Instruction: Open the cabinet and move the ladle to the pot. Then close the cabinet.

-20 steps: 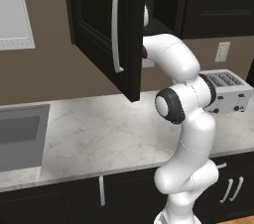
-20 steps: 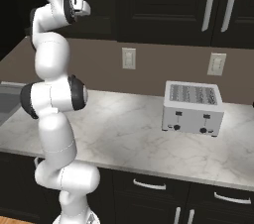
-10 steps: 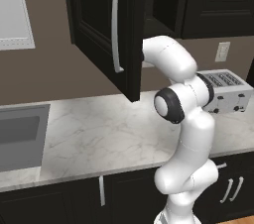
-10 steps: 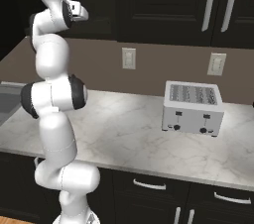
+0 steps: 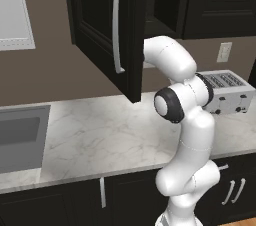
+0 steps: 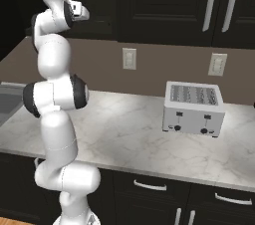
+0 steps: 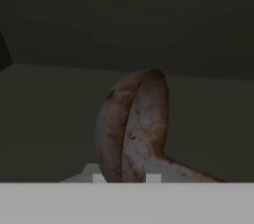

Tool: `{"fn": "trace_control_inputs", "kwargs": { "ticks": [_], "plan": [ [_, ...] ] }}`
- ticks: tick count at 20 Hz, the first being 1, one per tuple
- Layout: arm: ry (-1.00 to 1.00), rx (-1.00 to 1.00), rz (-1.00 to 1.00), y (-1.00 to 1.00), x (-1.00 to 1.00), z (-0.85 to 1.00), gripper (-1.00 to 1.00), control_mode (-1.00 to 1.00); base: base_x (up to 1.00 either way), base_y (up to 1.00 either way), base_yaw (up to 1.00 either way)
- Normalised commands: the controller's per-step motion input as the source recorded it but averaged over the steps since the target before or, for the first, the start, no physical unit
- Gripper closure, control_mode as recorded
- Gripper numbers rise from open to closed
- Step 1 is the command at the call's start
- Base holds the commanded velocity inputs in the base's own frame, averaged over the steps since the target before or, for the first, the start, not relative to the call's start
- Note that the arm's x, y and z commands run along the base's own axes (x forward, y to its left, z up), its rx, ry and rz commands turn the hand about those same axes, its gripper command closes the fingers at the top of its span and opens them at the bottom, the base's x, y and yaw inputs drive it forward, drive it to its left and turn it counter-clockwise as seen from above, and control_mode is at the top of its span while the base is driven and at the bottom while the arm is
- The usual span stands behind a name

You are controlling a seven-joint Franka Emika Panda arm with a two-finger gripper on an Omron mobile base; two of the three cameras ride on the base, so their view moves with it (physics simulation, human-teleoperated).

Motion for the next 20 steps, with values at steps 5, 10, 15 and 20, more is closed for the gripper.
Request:
{"fn": "trace_control_inputs", "kwargs": {
  "ticks": [5, 10, 15, 20],
  "plan": [
    [0.00, 0.00, 0.00, 0.00, -0.14, 0.15, 1.00, -1.00, 0.00, 0.00, 0.00],
    [0.00, 0.00, 0.02, 0.00, -0.42, 0.17, 1.00, -1.00, 0.00, 0.00, 0.00],
    [0.00, 0.00, 0.04, -0.01, -0.62, 0.01, 1.00, -1.00, 0.00, 0.00, 0.00],
    [0.00, -0.04, 0.09, -0.22, -0.76, -0.06, 1.00, -1.00, 0.00, 0.00, 0.00]
  ]
}}
